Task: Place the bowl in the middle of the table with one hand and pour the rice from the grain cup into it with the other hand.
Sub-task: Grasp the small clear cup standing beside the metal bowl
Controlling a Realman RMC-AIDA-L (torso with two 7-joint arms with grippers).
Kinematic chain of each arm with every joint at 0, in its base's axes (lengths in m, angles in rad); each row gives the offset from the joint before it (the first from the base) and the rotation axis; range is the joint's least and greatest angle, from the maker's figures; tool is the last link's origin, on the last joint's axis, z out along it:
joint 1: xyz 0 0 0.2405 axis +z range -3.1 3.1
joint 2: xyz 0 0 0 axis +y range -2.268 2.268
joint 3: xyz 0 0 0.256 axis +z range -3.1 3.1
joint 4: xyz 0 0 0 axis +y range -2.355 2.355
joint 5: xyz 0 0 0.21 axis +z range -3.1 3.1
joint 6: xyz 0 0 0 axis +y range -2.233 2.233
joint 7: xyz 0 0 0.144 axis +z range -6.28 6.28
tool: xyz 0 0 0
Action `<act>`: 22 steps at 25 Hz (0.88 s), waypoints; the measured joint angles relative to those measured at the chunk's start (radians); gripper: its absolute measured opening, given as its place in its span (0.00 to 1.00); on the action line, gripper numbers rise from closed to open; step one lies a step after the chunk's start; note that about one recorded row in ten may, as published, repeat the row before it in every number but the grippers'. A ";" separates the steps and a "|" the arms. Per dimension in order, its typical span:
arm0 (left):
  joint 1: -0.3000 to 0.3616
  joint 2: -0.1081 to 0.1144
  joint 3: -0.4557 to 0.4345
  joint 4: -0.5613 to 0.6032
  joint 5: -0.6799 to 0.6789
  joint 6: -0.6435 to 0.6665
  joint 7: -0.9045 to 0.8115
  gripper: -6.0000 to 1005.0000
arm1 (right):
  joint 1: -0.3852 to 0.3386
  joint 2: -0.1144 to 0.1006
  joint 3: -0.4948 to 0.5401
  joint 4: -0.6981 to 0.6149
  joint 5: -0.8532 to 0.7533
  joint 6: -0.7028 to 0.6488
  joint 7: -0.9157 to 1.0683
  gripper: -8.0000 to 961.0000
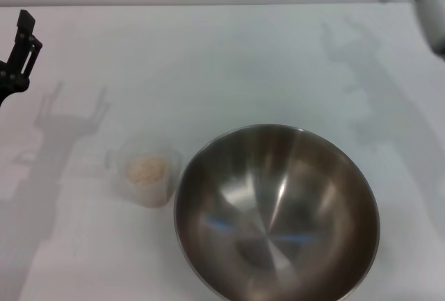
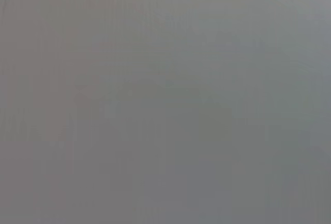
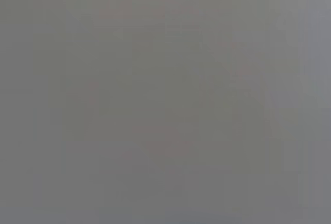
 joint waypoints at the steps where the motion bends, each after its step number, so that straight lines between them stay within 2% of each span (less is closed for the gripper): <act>1: 0.000 0.000 0.000 0.000 0.000 0.000 0.000 0.81 | 0.004 -0.001 -0.002 0.080 0.006 -0.102 0.053 0.45; 3: 0.000 0.000 0.000 0.000 0.000 0.000 0.000 0.81 | 0.021 -0.003 -0.006 0.220 0.034 -0.278 0.156 0.45; 4: 0.013 0.000 0.002 -0.005 0.003 0.012 0.000 0.81 | 0.047 -0.005 -0.008 0.367 0.077 -0.404 0.231 0.45; 5: 0.016 0.000 0.004 -0.006 0.004 0.016 0.000 0.81 | 0.047 -0.005 -0.008 0.367 0.077 -0.404 0.231 0.45; 8: 0.032 0.000 0.009 -0.007 0.006 0.038 0.000 0.81 | 0.079 -0.007 -0.007 0.540 0.141 -0.521 0.312 0.45; 9: 0.052 0.000 0.016 -0.008 0.006 0.063 -0.001 0.81 | 0.092 -0.008 -0.003 0.638 0.161 -0.588 0.358 0.45; 11: 0.058 0.000 0.020 -0.008 0.007 0.071 -0.002 0.81 | 0.096 -0.008 -0.002 0.665 0.163 -0.608 0.366 0.45; 14: 0.097 0.001 0.076 -0.001 0.008 0.111 -0.014 0.81 | 0.131 -0.010 0.029 0.792 0.169 -0.678 0.368 0.45; 22: 0.163 -0.001 0.141 0.010 0.008 0.102 -0.007 0.81 | 0.165 -0.011 0.101 0.846 0.171 -0.698 0.393 0.45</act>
